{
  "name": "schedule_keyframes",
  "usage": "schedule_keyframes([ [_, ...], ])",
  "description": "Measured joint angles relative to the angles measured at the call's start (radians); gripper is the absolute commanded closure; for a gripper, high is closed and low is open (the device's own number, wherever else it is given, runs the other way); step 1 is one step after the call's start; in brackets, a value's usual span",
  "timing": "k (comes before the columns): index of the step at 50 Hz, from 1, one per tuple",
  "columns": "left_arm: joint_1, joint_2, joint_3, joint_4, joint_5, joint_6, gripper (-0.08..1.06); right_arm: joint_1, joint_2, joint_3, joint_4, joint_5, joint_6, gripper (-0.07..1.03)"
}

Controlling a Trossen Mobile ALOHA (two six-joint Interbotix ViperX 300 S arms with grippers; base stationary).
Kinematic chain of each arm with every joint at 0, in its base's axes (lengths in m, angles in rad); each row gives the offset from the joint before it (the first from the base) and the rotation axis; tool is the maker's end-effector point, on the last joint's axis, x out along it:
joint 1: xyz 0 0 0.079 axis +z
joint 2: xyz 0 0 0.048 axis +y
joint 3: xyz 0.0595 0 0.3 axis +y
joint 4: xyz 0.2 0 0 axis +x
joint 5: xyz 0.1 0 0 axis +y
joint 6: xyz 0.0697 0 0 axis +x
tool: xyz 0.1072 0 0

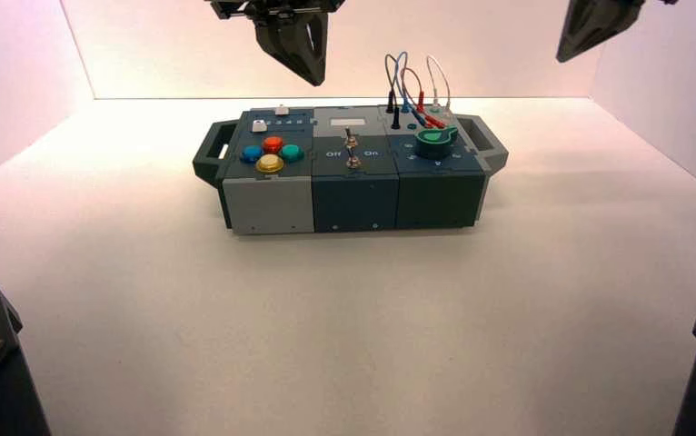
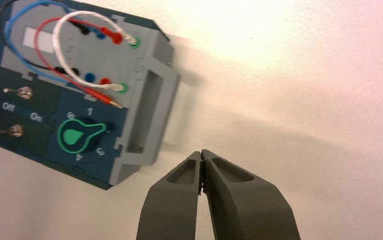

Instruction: Move the right gripper to the right.

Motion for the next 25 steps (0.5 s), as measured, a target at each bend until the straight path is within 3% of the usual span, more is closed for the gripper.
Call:
schedule_keyframes([
  [13, 0.0, 0.0, 0.0, 0.0, 0.0, 0.0, 1.01, -0.12, 0.048, -0.032, 0.043, 0.011, -0.083, 0.98],
  [25, 0.0, 0.0, 0.0, 0.0, 0.0, 0.0, 1.01, -0.17, 0.084, -0.075, 0.072, 0.049, -0.117, 0.98],
])
